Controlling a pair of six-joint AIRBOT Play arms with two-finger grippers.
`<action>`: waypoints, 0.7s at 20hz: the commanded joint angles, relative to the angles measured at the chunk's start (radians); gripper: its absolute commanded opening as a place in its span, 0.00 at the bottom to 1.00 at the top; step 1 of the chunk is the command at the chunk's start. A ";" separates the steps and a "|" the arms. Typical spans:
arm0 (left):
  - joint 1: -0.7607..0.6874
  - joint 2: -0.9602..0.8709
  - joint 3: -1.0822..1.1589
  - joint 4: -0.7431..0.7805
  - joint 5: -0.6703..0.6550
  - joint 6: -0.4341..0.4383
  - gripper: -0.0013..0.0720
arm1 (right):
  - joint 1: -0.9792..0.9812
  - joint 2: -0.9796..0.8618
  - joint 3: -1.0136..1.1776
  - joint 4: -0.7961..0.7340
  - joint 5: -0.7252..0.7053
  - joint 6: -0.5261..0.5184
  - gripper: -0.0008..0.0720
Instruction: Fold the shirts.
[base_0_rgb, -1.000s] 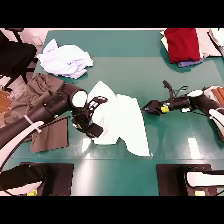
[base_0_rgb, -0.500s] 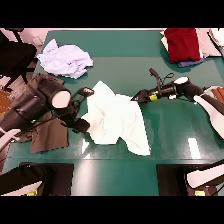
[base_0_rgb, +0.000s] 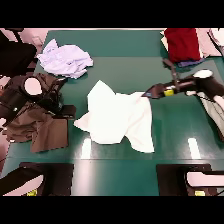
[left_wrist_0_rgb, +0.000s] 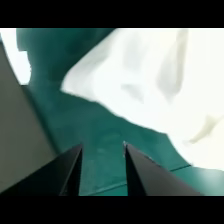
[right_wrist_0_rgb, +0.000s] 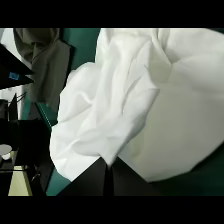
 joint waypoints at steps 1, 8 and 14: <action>0.075 -0.052 -0.102 -0.269 0.191 0.138 0.46 | -0.151 0.215 -0.136 -0.108 0.016 0.057 0.03; 0.075 -0.243 -0.079 -0.623 0.696 0.266 0.46 | -0.334 0.483 -0.345 -0.193 0.010 0.116 0.03; 0.075 -0.589 0.285 -0.723 0.630 0.388 0.46 | -0.335 0.552 -0.411 -0.183 0.012 0.128 0.03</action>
